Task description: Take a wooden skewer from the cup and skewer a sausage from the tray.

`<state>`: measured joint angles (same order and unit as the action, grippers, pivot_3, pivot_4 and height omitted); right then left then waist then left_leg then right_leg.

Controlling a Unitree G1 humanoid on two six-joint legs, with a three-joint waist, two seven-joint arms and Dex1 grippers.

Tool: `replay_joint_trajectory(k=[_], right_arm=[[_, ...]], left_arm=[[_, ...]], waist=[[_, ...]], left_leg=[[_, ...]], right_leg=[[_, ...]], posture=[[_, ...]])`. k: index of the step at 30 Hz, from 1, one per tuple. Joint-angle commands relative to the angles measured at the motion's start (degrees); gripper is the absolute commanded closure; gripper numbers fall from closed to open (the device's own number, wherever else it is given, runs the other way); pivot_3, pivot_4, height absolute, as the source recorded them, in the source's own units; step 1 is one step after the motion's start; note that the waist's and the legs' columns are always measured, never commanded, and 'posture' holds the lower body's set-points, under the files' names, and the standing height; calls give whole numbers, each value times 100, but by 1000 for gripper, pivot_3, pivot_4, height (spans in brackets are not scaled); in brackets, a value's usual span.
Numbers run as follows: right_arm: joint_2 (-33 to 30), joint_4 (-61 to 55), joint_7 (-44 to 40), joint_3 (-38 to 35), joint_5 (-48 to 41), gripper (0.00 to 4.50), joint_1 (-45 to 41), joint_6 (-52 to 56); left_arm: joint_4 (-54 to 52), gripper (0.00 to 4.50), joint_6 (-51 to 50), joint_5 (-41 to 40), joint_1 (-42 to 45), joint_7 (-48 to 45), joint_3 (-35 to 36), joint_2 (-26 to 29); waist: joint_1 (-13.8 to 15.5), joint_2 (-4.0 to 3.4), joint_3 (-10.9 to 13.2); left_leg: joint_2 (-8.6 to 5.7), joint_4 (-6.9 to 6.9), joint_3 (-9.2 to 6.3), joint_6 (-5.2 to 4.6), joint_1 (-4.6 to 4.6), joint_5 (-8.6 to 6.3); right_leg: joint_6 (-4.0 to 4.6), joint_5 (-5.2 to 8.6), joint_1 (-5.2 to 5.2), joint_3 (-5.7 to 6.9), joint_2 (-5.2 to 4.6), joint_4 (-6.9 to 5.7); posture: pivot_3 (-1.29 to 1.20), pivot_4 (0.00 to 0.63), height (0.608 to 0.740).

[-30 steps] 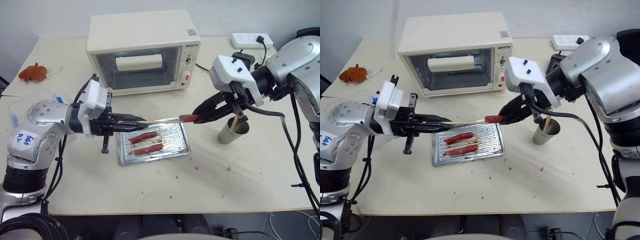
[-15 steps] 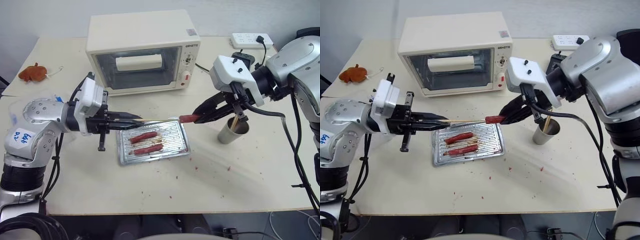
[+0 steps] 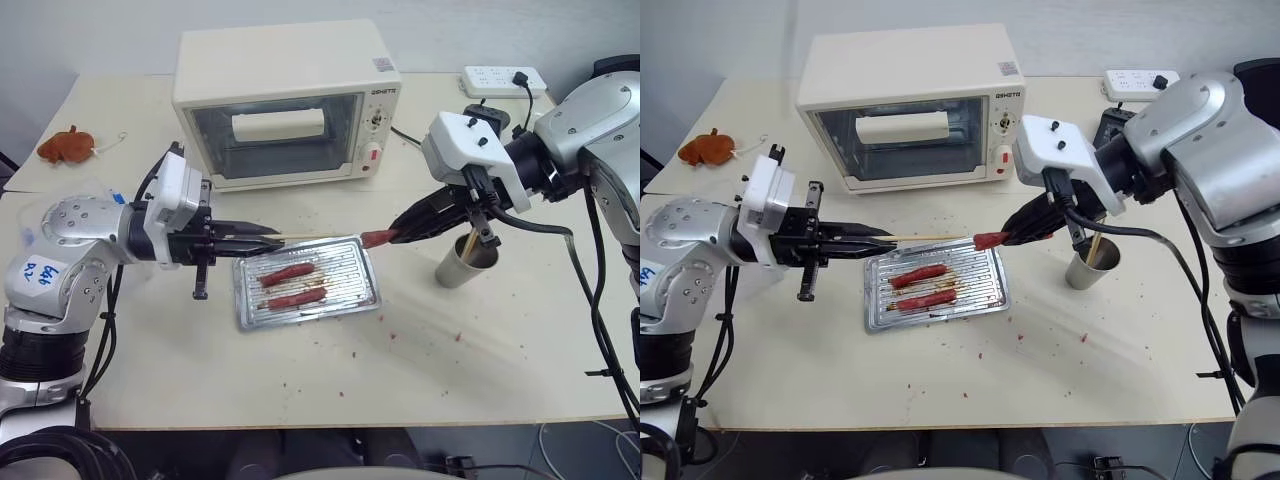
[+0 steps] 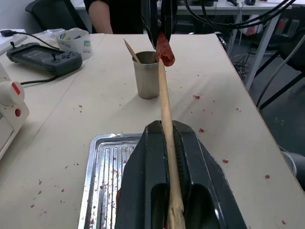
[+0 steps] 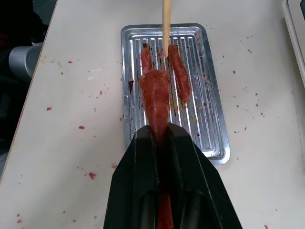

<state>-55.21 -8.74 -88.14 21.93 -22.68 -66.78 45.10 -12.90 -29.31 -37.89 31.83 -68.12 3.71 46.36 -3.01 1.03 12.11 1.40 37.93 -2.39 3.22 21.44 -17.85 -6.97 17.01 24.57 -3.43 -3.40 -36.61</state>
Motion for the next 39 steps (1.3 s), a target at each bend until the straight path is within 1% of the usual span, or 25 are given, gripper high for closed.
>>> replay_joint_trajectory(k=[1,9,14,19,22,26,30,33,39], right_arm=[[-59,-58,-61,-249,8,4475,-106,4],[23,-107,-9,-287,-76,4475,-176,134],[147,-202,51,-320,-202,4475,-251,349],[269,-263,120,-320,-275,4475,-300,478],[256,-288,116,-290,-214,4475,-288,400],[165,-220,110,-290,-123,4475,-209,328],[77,-170,90,-325,-62,4475,-123,230],[64,-147,90,-343,-46,4475,-102,197],[79,-108,88,-363,-52,4475,-90,177]], left_arm=[[-172,4500,78,2,89,-34,19,-8],[-193,4500,100,39,143,-30,-78,-104],[-130,4500,149,109,324,-3,-242,-279],[16,4500,277,299,558,67,-426,-565],[76,4500,331,349,614,18,-425,-592],[82,4500,300,324,522,-12,-255,-433],[-53,4500,263,270,171,-19,59,-110],[-138,4500,241,222,7,22,180,30],[-72,4500,314,266,-64,71,261,110]], waist=[[-1,0,0],[1,0,0],[2,0,0],[9,0,0],[9,0,0],[7,0,0],[-7,0,0],[4,0,0],[18,1,0]], left_leg=[[0,0,0,0,0,0],[0,1,0,0,0,0],[0,2,0,0,0,0],[0,2,0,0,0,0],[-1,3,-1,0,0,0],[0,3,-1,0,0,0],[0,3,0,0,0,0],[0,2,-1,0,0,0],[0,5,-1,-1,0,0]], right_leg=[[0,0,0,0,0,0],[0,0,0,0,0,-1],[0,0,0,0,0,-3],[0,0,0,0,0,-4],[-1,0,0,0,0,-5],[-1,0,0,0,0,-7],[-1,0,1,0,0,-7],[0,0,2,0,-1,-6],[0,0,0,0,-1,-8]], posture=[[0,150,740],[0,150,740],[0,150,740],[0,150,740],[0,150,740],[0,150,740],[0,150,740],[0,150,740],[0,150,740]])
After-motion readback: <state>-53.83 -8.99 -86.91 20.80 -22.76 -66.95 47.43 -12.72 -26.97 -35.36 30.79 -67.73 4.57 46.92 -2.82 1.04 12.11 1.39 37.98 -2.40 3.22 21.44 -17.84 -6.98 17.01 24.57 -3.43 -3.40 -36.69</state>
